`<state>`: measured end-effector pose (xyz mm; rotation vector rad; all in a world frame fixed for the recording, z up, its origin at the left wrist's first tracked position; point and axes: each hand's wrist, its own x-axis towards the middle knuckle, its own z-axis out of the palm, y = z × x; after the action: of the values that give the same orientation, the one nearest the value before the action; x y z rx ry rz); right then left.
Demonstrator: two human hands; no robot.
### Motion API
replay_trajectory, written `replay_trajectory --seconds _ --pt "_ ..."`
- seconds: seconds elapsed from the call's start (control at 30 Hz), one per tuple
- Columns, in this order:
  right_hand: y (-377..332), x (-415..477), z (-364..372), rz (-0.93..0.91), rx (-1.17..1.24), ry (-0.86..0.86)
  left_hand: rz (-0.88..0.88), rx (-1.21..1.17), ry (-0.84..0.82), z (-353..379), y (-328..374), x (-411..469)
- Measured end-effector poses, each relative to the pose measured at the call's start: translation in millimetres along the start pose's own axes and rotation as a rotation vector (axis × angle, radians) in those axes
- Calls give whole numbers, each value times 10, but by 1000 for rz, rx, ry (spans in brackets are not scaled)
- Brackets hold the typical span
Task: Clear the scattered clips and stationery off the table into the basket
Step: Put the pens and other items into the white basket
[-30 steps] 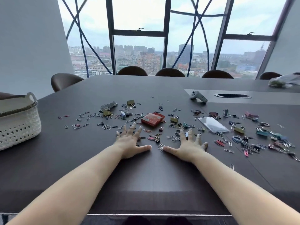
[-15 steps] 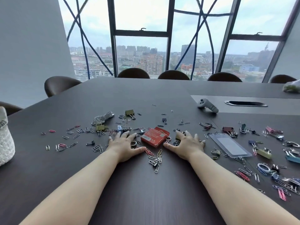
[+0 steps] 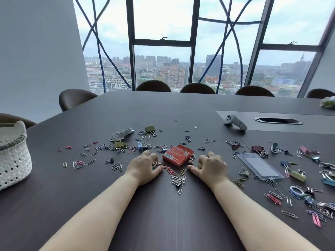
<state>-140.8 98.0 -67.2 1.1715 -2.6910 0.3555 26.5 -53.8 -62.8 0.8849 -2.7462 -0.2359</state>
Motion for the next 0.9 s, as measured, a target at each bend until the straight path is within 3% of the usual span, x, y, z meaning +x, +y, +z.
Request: replay_trajectory --seconds 0.37,0.53,0.67,0.8,0.9 --pt "-71 -114 -67 -203 -60 103 35 58 152 17 15 -77" --pt "-81 -102 -93 -205 143 99 29 -86 255 -46 -77 -159" --pt "-241 -86 -153 -183 447 120 13 -264 359 -265 -287 -340" --pt "-756 -76 -221 -192 709 92 1 -354 460 -605 -578 -562" --pt "-1334 -67 -273 -237 881 38 -44 -290 555 -931 -857 -762"
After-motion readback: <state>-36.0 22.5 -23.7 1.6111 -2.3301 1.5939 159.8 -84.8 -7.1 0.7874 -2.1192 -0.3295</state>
